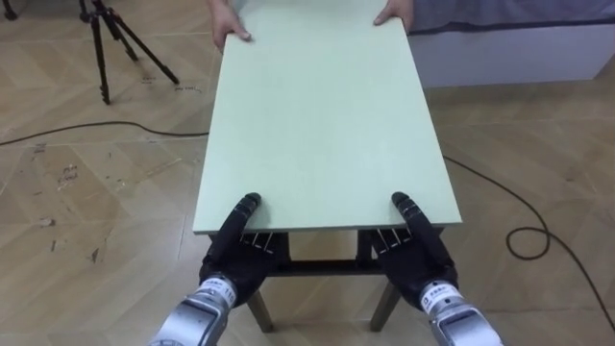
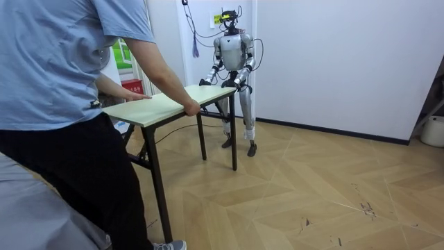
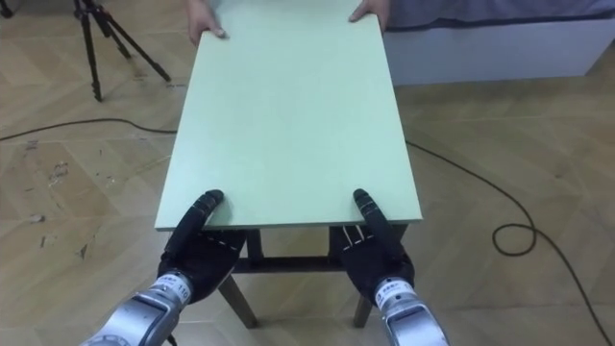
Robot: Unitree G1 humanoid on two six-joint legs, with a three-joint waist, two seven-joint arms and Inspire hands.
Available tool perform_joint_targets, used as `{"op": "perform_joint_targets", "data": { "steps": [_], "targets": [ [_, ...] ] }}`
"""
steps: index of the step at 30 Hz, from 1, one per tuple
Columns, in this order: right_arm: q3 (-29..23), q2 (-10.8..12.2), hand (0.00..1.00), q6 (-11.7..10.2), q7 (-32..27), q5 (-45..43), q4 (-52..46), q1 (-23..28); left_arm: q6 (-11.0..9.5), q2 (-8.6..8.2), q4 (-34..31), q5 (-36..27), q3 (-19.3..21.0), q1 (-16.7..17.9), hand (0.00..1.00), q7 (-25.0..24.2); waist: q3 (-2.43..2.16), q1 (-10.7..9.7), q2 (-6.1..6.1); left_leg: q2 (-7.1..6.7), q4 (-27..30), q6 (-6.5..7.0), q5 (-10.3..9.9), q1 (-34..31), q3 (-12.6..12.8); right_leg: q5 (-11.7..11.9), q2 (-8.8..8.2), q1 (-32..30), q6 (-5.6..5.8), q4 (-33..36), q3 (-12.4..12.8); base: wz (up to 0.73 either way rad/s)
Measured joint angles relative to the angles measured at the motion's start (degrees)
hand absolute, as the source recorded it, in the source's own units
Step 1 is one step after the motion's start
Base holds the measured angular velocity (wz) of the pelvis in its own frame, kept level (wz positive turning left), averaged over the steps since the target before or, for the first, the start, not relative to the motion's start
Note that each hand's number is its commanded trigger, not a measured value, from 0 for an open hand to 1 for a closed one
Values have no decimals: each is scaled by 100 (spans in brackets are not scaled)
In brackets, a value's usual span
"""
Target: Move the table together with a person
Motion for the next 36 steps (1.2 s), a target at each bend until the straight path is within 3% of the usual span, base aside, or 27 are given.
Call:
{"op": "perform_joint_targets", "data": {
  "steps": [12, 26, 29, 32, 36],
  "targets": [
    [-5, -1, 100, 9, -10, -58, -6, 3, 1, -2, 39, 4, 6, 5, 100, -14, 4, -28, 49, 0, 6, 0, 0, 1, 5, 0, -2, 6, 0, 8, -14, 0],
    [-14, 22, 100, 5, -22, -135, -264, 39, -78, -82, 26, 943, 131, 107, 100, -706, -7, -59, 93, -1, 30, 0, 1, 17, 91, -6, 0, -23, 11, 40, 43, -2],
    [0, 12, 100, -10, -20, -141, -641, 280, -74, -84, -203, 979, 126, 286, 100, -777, -15, 11, 104, 1, 29, 0, 1, 17, 150, -6, 1, -23, 10, 12, 36, -6],
    [145, -50, 100, -85, 16, -140, -1031, 559, -81, -87, -624, 978, 99, 693, 100, -845, -20, 8, 105, 1, 27, 0, 1, 26, 147, -5, 0, -14, 9, 12, 34, 0],
    [403, -157, 100, -292, 121, -125, -1243, 676, -270, -149, -948, 973, 52, 1038, 100, -913, -22, 13, 100, 2, 12, 1, 1, 27, 148, -5, 0, -12, 9, 11, 49, 0]
  ]
}}
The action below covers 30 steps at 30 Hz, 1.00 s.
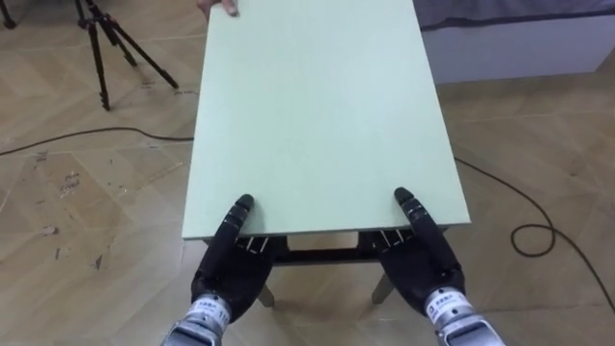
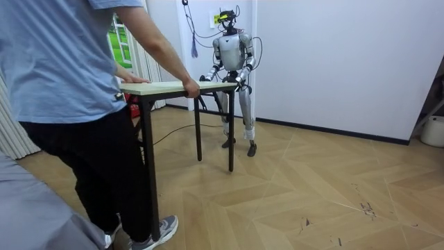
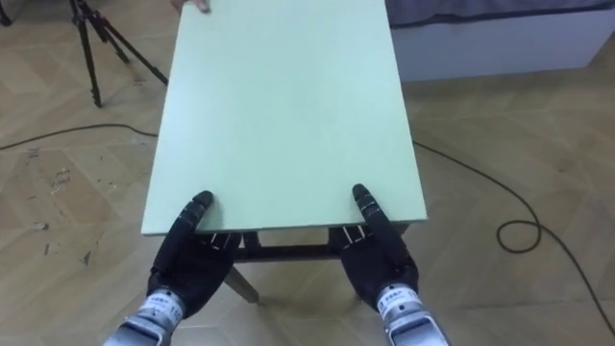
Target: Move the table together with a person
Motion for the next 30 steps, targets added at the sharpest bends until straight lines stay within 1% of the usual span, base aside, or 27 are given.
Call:
{"op": "perform_joint_targets", "data": {
  "steps": [1, 3, 4, 8, 10, 11, 12, 13, 14, 16, 19, 20, 22, 24, 25, 26, 28, 29, 30],
  "targets": [
    [44, -4, 100, -46, 0, -1, -60, 33, -64, -2, -35, -38, -33, 44, 100, 0, -2, 5, -6, 0, -7, 0, 0, -1, 0, 0, -1, -1, 0, 0, -5, 0],
    [80, -17, 100, -64, 1, -1, -171, 87, -135, -2, -184, -69, -69, 168, 100, -1, -5, 1, -21, -1, -14, 0, 0, -2, 0, 0, -2, -5, 0, 0, -9, 0],
    [118, -23, 100, -118, 7, -2, -222, 117, -201, 6, -252, -92, -122, 219, 100, -1, -10, 1, -31, -1, -14, 0, 0, -1, 0, 0, -2, -5, 0, 0, -13, 0],
    [220, -33, 100, -227, 20, 11, -296, 157, -372, -13, -340, -100, -191, 293, 100, -2, -8, 27, -41, 2, -13, 0, 0, -23, 1, 0, 0, -31, 0, -2, -22, -1],
    [323, -14, 100, -372, 109, 14, -297, 165, -570, -22, -376, -89, -276, 293, 100, -5, -16, 86, -65, 3, -7, 0, 0, -100, 2, 0, 0, -114, 0, -2, -27, -3],
    [348, -12, 100, -415, 138, 19, -299, 178, -618, -25, -383, -84, -299, 293, 100, -5, -15, 89, -71, 3, -7, 0, 0, -114, 2, 0, 0, -122, 0, -2, -32, 0],
    [382, -11, 100, -477, 174, 44, -300, 214, -679, -19, -384, -75, -342, 299, 100, -5, -21, 102, -87, 3, -7, 0, 0, -125, 3, 0, 0, -130, 0, -1, -40, 4],
    [393, -12, 100, -488, 197, 61, -300, 239, -736, 3, -384, -72, -391, 302, 100, -5, -31, 129, -103, 3, -6, -1, 0, -139, 2, 0, 0, -141, 0, -1, -47, 0],
    [404, -15, 100, -501, 209, 61, -300, 250, -758, 11, -388, -72, -410, 303, 100, -5, -34, 133, -111, 3, -6, -1, 0, -148, -1, 0, 0, -147, 0, -1, -51, 0],
    [472, -21, 100, -576, 222, 147, -337, 298, -876, 40, -466, -72, -498, 365, 100, -5, -38, 125, -120, 3, 3, -1, 0, -182, -7, 0, 0, -170, 0, 2, -62, 3],
    [481, -72, 100, -604, 231, 151, -506, 496, -944, 59, -554, 20, -581, 461, 100, -5, -38, 129, -120, 8, 22, -1, 0, -214, -16, 0, 0, -176, 0, 11, -96, 6],
    [481, -76, 100, -613, 245, 152, -527, 538, -981, 61, -554, 27, -617, 469, 100, -6, -35, 124, -125, 9, 46, -1, 0, -229, -18, 0, -1, -179, 0, 18, -103, 7],
    [550, -78, 100, -738, 350, 168, -527, 628, -1151, 70, -554, 33, -744, 509, 100, -11, -27, 134, -141, 27, 226, -1, -1, -340, -20, 0, -12, -228, -1, 101, -126, 7],
    [656, -107, 100, -848, 411, 211, -527, 661, -1232, 104, -554, 24, -789, 520, 100, -30, -24, 124, -173, 62, 439, -4, -7, -499, -27, 1, -8, -281, -4, 144, -146, 9],
    [679, -148, 100, -868, 428, 219, -526, 687, -1254, 144, -553, 24, -840, 522, 100, -31, -18, 118, -195, 104, 633, -10, -13, -624, -88, 3, 18, -323, -17, 215, -157, 14],
    [691, -145, 100, -887, 441, 219, -526, 712, -1257, 162, -553, 24, -868, 522, 100, -31, -22, 118, -211, 116, 734, -10, -13, -704, -158, -3, 31, -338, -37, 243, -156, 20],
    [694, -109, 100, -933, 502, 222, -526, 794, -1348, 208, -554, 24, -954, 532, 100, -43, -26, 150, -237, 223, 1105, -12, -12, -955, -331, -41, 128, -466, -173, 414, -120, 12],
    [693, -110, 100, -933, 518, 224, -526, 802, -1350, 219, -555, 17, -958, 534, 100, -58, -27, 149, -239, 255, 1221, -12, -12, -1044, -375, -53, 163, -511, -208, 447, -79, 0],
    [700, -112, 100, -933, 531, 256, -526, 803, -1349, 234, -566, 17, -963, 529, 100, -69, -28, 163, -237, 322, 1423, -14, -10, -1217, -537, -86, 250, -592, -288, 486, -30, 3]
  ]
}}
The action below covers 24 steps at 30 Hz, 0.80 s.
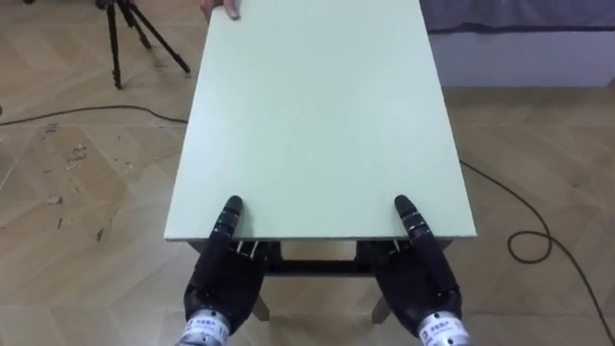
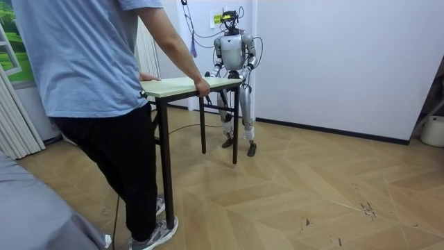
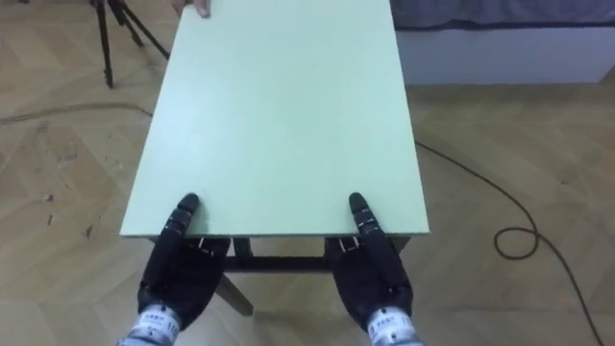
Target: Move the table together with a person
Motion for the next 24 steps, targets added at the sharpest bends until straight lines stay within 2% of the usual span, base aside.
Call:
{"op": "perform_joint_targets", "data": {
  "steps": [1, 2, 3, 4, 5, 6, 7, 9, 10, 11, 12, 13, 14, 15, 16, 17, 19, 20, 22, 23, 24],
  "targets": [
    [5, -11, 100, -9, 12, 44, 0, -1, -7, 3, -1, 1, -23, -30, 100, -2, -4, 4, 8, 76, 204, -12, 8, -202, -148, -30, 91, -79, -97, 24, -11, 6],
    [6, -25, 100, -12, 12, 61, 0, 0, -18, 17, 0, 14, -36, -35, 100, -2, -5, 9, 11, 135, 306, -38, 30, -291, -161, -24, 139, -135, -143, 62, -39, 0],
    [14, -43, 100, -32, 14, 93, -1, 23, -47, 26, -1, 14, -84, -25, 100, -1, -5, 88, 6, 240, 569, -112, 86, -436, -128, -61, 187, -287, -253, 160, -77, -28],
    [39, -106, 100, -54, 29, 95, -4, 25, -90, 6, -4, 9, -122, 26, 100, 3, 1, 176, 7, 338, 1339, -36, 15, -669, -87, -115, 146, -381, -356, 287, -163, -50],
    [69, -110, 100, -53, 23, 92, -4, 22, -136, 2, -8, -19, -115, 86, 100, 1, 0, 239, 19, 360, 1938, 0, -15, -755, -71, -124, 146, -391, -391, 336, -209, -81],
    [141, -191, 100, -51, 19, 92, -3, 23, -163, -12, -98, -122, -138, 261, 100, 0, -8, 306, 86, 372, 3009, 40, -62, -789, -102, -116, 196, -358, -446, 347, -336, -52],
    [153, -212, 100, -87, 53, 96, -2, 25, -163, 26, -139, -165, -183, 316, 100, -41, 16, 210, 152, 302, 3668, 44, -82, -777, -151, -105, 274, -317, -492, 359, -481, -16],
    [178, -223, 100, -150, 85, 107, -2, 28, -163, 61, -150, -143, -196, 304, 100, -101, 32, 8, 172, 181, 3882, 39, -81, -616, -248, -121, 358, -498, -551, 540, -628, 37],
    [176, -226, 100, -174, 136, 105, -2, 21, -162, 71, -150, -131, -196, 301, 100, -170, 62, 7, 226, 174, 3626, 12, -139, -366, -272, -112, 431, -650, -579, 706, -630, 13],
    [188, -220, 100, -199, 156, 101, -2, 13, -162, 77, -150, -124, -196, 288, 100, -193, 73, 2, 242, 166, 3426, -40, -452, -220, -284, -109, 442, -753, -585, 804, -630, -8],
    [173, -209, 100, -233, 189, 101, -2, -10, -160, 92, -150, -124, -194, 232, 100, -206, 100, 0, 272, 134, 2932, -136, -977, -5, -272, -99, 417, -979, -596, 1013, -614, -6],
    [145, -213, 100, -237, 248, 108, -2, -44, -159, 96, -150, -129, -194, 170, 100, -229, 119, -10, 332, 85, 2389, -94, -1484, 224, -258, -47, 403, -1194, -596, 1099, -635, -6],
    [131, -209, 100, -236, 257, 109, -2, -78, -164, 98, -150, -127, -194, 127, 100, -240, 118, -18, 377, 82, 2126, -77, -1689, 290, -264, -3, 402, -1309, -598, 1124, -658, 0],
    [104, -184, 100, -237, 258, 107, -2, -163, -167, 104, -139, -128, -201, -13, 100, -238, 125, -26, 475, 81, 1664, -34, -2004, 321, -266, 134, 397, -1541, -586, 1129, -712, 0],
    [15, -146, 100, -226, 259, 94, 11, -254, -188, 106, -108, -139, -199, -151, 100, -229, 135, -32, 524, 59, 1325, 82, -2191, 272, -202, 311, 357, -1775, -577, 1123, -785, 3],
    [3, -117, 100, -220, 259, 80, 24, -283, -200, 112, -89, -142, -201, -211, 100, -218, 131, -35, 528, 33, 1239, 158, -2234, 206, -136, 385, 313, -1876, -562, 1110, -806, 0],
    [-104, -35, 100, -153, 314, 1, 152, -277, -215, 102, 72, -173, -199, -292, 100, -207, 120, -36, 508, -169, 1186, 416, -2107, 26, 62, 760, 119, -1974, -471, 935, -811, -6],
    [-153, -20, 100, -93, 348, -40, 160, -258, -214, 96, 72, -174, -201, -261, 100, -208, 121, -49, 512, -243, 1184, 470, -2058, -6, 83, 853, 64, -1973, -452, 862, -813, -6],
    [-233, 29, 100, 45, 431, -99, 248, -157, -197, 57, 156, -169, -211, -164, 100, -214, 118, -191, 498, -552, 1093, 694, -1807, -85, 107, 1244, -183, -1935, -323, 598, -734, 12],
    [-243, 31, 100, 79, 431, -99, 254, -109, -189, 42, 216, -172, -216, -143, 100, -234, 117, -225, 489, -627, 1048, 751, -1739, -76, 120, 1358, -235, -1902, -276, 522, -695, 11],
    [-246, 18, 100, 135, 434, -115, 255, -31, -184, 30, 253, -185, -217, -74, 100, -246, 94, -263, 449, -744, 942, 859, -1622, -84, 205, 1565, -324, -1891, -140, 388, -580, 0]
  ]
}}
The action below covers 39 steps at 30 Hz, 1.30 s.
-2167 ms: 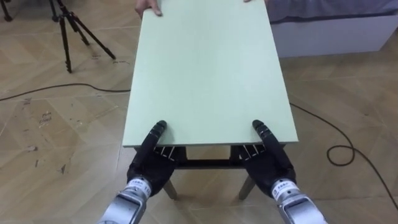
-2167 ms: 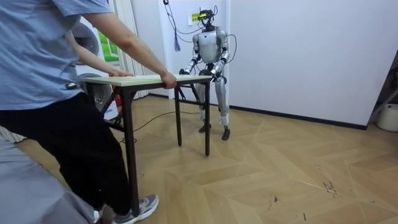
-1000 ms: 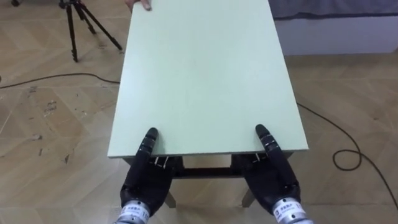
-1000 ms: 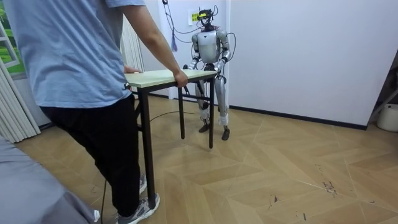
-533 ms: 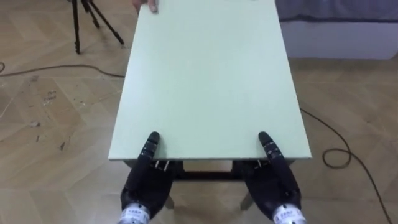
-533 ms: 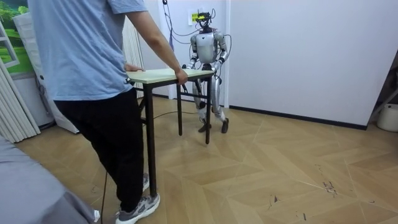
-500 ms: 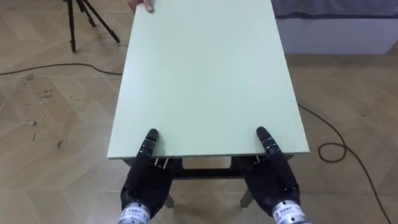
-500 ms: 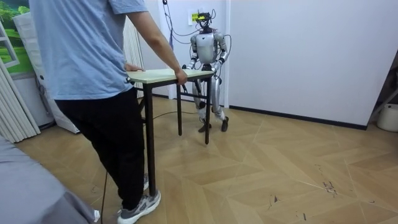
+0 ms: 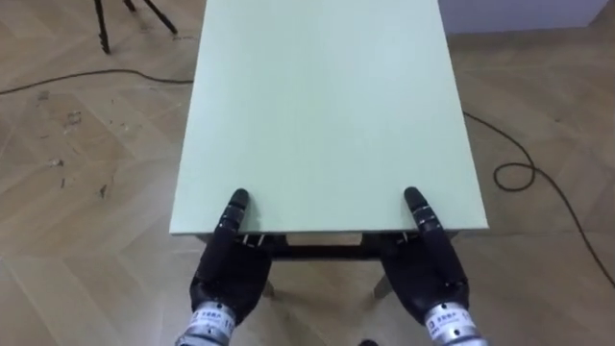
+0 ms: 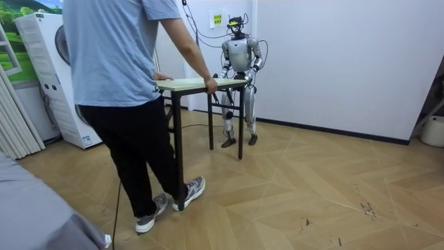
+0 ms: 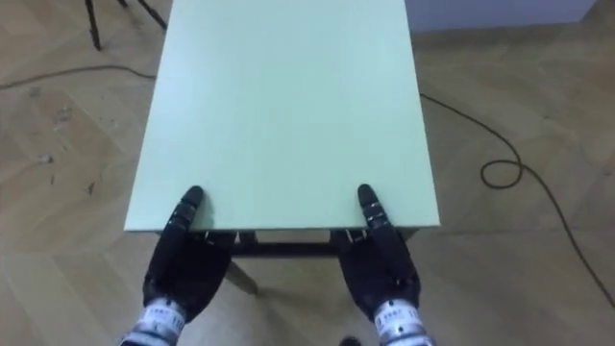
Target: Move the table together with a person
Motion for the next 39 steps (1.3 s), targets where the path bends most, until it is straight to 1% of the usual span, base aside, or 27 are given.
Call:
{"op": "perform_joint_targets", "data": {
  "steps": [1, 2, 3, 4, 5, 7, 10, 12, 14, 15, 16, 18, 19, 20, 21, 22, 24, 27, 30, 32, 33, 34, 35, 36, 37, 38, 39],
  "targets": [
    [-1, -19, 100, 43, 3, -5, 3, 45, 20, 17, -1, -41, 0, 64, 100, 0, -27, -64, -46, -74, -98, 100, 138, -38, 98, 238, -67, -4, 264, -168, 166, 4],
    [-1, -22, 100, 69, 3, -6, 3, 66, 25, 29, -3, -61, -12, 91, 100, 0, -37, -97, -63, -98, -147, 141, 204, -59, 136, 311, -101, -7, 397, -187, 261, 30],
    [-26, -27, 100, 88, 3, 3, 3, 140, 30, 66, -2, -101, -83, 109, 100, 7, -55, -186, -93, -97, -225, 205, 337, -92, 295, 152, -262, -6, 540, 130, 284, 74],
    [-52, -23, 100, 78, 7, 27, 2, 214, 50, 92, -3, -90, -134, 104, 100, 31, -65, -355, -169, -91, -359, 253, 493, -99, 554, -251, -489, -18, 542, 750, 263, 89],
    [-69, -18, 100, 75, 23, 45, 2, 240, 68, 90, -3, -50, -137, 93, 100, 44, -65, -420, -212, -90, -431, 274, 564, -100, 701, -459, -583, -28, 519, 1113, 267, 85],
    [-61, -23, 100, 3, 55, 141, -22, 365, 115, 140, -5, -34, -205, 68, 100, 95, -88, -420, -311, -82, -615, 356, 772, -109, 1090, -1106, -835, 56, 556, 2477, 347, 36],
    [-6, -44, 100, -38, 55, 217, -39, 349, 149, 142, -30, -42, -177, 77, 100, 95, -101, -259, -429, -174, -698, 423, 924, -129, 1407, -1527, -1072, 657, 637, 3302, 558, -20],
    [57, -73, 100, -61, 54, 267, -39, 291, 154, 128, -50, -38, -127, 77, 100, 95, -98, -193, -491, -198, -640, 431, 977, -234, 1499, -1525, -1157, 1005, 666, 3433, 782, -24],
    [137, -81, 100, -72, 52, 318, -39, 192, 156, 112, -104, -37, -52, 76, 100, 95, -56, -128, -569, -184, -615, 409, 1077, -361, 1572, -1633, -1156, 1080, 808, 3281, 882, -13],
    [190, -83, 100, -114, 52, 354, -39, 186, 156, 114, -117, -47, -70, 78, 100, 102, -48, -118, -567, -137, -652, 381, 1165, -401, 1537, -1659, -1062, 1061, 849, 3101, 870, -15],
    [198, -100, 100, -114, 52, 369, -39, 188, 157, 118, -172, -42, -88, 112, 100, 113, -64, -81, -549, -61, -782, 355, 1262, -455, 1533, -1685, -854, 1100, 891, 2787, 920, -17],
    [193, -70, 100, -118, 53, 369, -123, 165, 156, 201, -361, -30, -71, 130, 100, 111, -73, -3, -603, 51, -962, 388, 1482, -653, 1646, -1896, -737, 1188, 980, 2284, 914, -14],
    [203, -41, 100, -134, 53, 380, -211, 176, 157, 294, -518, -27, -62, 128, 100, 111, -73, -32, -758, 44, -933, 438, 1546, -811, 1774, -2084, -799, 1217, 929, 2284, 930, 5],
    [210, -2, 100, -146, 53, 381, -219, 171, 156, 327, -563, -27, -62, 127, 100, 111, -70, -61, -823, 39, -895, 457, 1565, -853, 1850, -2186, -836, 1298, 924, 2244, 932, 14],
    [252, 60, 100, -202, 52, 377, -219, 155, 132, 342, -593, -26, -60, 121, 100, 111, -79, -68, -883, 50, -747, 469, 1580, -998, 1875, -2460, -853, 1488, 912, 1892, 937, 8],
    [284, 58, 100, -289, 51, 371, -211, 127, 120, 354, -594, -26, -72, 81, 100, 111, -76, -52, -897, 69, -636, 474, 1608, -1129, 1881, -2702, -817, 1638, 909, 1488, 906, 0],
    [278, 25, 100, -308, 51, 406, -159, 53, 119, 358, -595, 61, -71, 50, 100, 111, -75, 55, -882, 196, -549, 441, 1690, -1312, 1898, -2866, -661, 1672, 859, 1013, 847, -19],
    [272, 69, 100, -227, 60, 496, 66, -96, 117, 352, -572, 231, 25, 6, 100, 111, -73, 93, -860, 475, -727, 355, 2093, -1536, 1752, -2702, -267, 1510, 610, 698, 644, -5],
    [268, 111, 100, -106, 138, 522, 291, -93, 140, 470, -498, 273, 23, 69, 100, 102, -68, 129, -811, 625, -1156, 246, 2573, -1473, 1580, -2439, 88, 1507, 379, 475, 545, 2],
    [268, 106, 100, -133, 140, 530, 326, -30, 155, 437, -408, 304, -5, 69, 100, 94, -57, 222, -714, 696, -1551, 157, 2940, -1365, 1496, -2276, 296, 1511, 241, 340, 495, 0],
    [271, 110, 100, -140, 144, 531, 326, 9, 165, 442, -397, 304, -15, 83, 100, 94, -67, 305, -668, 721, -1969, -150, 3248, -1260, 1406, -2131, 420, 1475, 126, 210, 477, -16],
    [260, 111, 100, -141, 155, 538, 318, 5, 162, 434, -398, 308, -13, 74, 100, 83, -66, 378, -650, 724, -2217, -697, 3501, -1224, 1131, -1988, 429, 1366, -16, 105, 417, -24],
    [258, 101, 100, -142, 155, 532, 318, -4, 160, 423, -396, 308, 2, 78, 100, 77, -59, 416, -656, 715, -2092, -722, 3452, -1236, 965, -1943, 430, 1313, -90, 94, 405, -42],
    [261, 75, 100, -141, 155, 521, 323, -2, 152, 408, -334, 290, 2, 107, 100, 6, -52, 537, -653, 702, -1465, -583, 3054, -1257, 743, -1883, 374, 1263, -168, 100, 337, -58],
    [288, 26, 100, -138, 154, 508, 324, 3, 139, 329, -324, 284, 4, 197, 100, -3, -45, 638, -593, 726, -697, -538, 2490, -1255, 517, -1826, 326, 1262, -197, 107, 232, -57],
    [298, 15, 100, -139, 154, 507, 324, 4, 120, 291, -325, 277, 21, 241, 100, -5, -43, 655, -551, 736, -346, -534, 2245, -1253, 415, -1803, 322, 1263, -214, 113, 187, -37],
    [299, 10, 100, -153, 155, 491, 324, 6, 110, 247, -327, 239, 25, 279, 100, -8, -32, 624, -470, 755, 379, -579, 1779, -1222, 282, -1771, 310, 1258, -254, 131, 63, 7]
  ]
}}
